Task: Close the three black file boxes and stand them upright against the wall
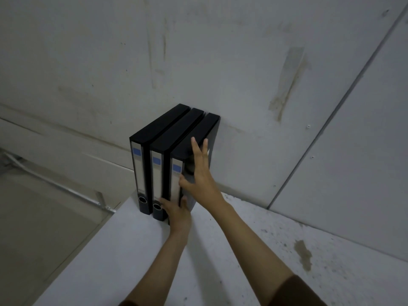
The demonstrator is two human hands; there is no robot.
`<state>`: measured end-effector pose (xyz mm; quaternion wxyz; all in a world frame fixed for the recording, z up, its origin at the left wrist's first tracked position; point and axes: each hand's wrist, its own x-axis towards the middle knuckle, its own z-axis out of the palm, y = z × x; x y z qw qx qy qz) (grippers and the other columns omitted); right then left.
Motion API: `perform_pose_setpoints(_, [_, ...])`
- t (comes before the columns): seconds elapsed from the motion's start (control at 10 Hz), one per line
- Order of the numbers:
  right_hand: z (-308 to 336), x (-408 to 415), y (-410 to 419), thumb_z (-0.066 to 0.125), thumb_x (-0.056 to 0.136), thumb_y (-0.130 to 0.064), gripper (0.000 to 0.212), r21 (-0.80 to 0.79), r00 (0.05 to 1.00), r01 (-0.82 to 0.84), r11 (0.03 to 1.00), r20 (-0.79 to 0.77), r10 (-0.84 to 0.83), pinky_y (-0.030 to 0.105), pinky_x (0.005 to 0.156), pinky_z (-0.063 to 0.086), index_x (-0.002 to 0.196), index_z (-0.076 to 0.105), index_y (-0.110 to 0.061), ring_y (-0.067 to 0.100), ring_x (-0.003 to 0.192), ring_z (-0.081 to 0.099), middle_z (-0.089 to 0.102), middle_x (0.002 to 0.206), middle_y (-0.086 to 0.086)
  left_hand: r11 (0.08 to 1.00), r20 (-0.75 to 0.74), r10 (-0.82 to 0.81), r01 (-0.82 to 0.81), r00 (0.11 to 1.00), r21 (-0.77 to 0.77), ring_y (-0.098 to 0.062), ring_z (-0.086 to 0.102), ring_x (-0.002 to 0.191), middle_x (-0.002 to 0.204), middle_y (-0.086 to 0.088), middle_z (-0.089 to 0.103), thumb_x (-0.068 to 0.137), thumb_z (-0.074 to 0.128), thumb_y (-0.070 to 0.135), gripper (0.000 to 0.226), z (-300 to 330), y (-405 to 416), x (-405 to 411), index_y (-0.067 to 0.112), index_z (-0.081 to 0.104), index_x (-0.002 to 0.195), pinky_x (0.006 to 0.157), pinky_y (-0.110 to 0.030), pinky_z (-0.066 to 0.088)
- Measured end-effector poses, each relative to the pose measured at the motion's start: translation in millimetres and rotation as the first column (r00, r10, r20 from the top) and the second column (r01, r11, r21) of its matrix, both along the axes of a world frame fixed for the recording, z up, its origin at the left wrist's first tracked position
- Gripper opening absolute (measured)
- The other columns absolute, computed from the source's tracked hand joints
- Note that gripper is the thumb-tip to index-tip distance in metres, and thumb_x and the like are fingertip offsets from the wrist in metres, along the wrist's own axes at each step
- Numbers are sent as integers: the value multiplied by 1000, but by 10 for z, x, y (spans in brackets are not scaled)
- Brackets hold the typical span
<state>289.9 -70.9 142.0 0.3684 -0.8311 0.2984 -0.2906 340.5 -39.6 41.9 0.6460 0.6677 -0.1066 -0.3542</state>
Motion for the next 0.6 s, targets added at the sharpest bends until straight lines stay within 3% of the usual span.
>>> perform_pose_setpoints(0.1, [-2, -34, 44, 54, 88, -4, 89, 43, 1000, 2, 999, 17, -3, 24, 95, 31, 145, -11, -29, -23, 108, -3, -21, 156, 2, 1000, -20, 10, -10, 1000, -3, -25, 25, 142, 156, -9, 21, 96, 43, 23, 71, 120, 53, -12, 14, -5, 148, 118, -41, 21])
perform_pose_setpoints(0.2, [-5, -75, 56, 54, 87, -3, 92, 60, 999, -9, 998, 32, 7, 10, 94, 20, 144, -13, -29, -11, 128, -11, -20, 157, -1, 1000, 6, -25, 25, 1000, 17, -26, 21, 144, 158, -8, 14, 96, 41, 25, 73, 193, 85, -44, 14, -9, 148, 118, -40, 19])
perform_pose_setpoints(0.3, [-11, -178, 99, 54, 86, -2, 94, 71, 999, -20, 997, 42, 18, 21, 106, 8, 139, -17, -35, 11, 143, -14, -17, 156, -8, 999, 60, -17, 15, 998, 38, -28, 19, 145, 159, -10, 10, 96, 42, 29, 73, 269, 128, -112, 14, -7, 148, 118, -44, 19])
perform_pose_setpoints(0.6, [117, -768, 206, 55, 88, -9, 85, 92, 999, 4, 996, 40, -8, 15, 110, 6, 146, -7, -20, 12, 144, 5, 0, 158, -2, 999, 115, 44, -48, 992, 27, -36, 33, 136, 153, -18, 22, 94, 47, 23, 58, 636, 297, -597, 9, 21, 144, 110, -47, 33])
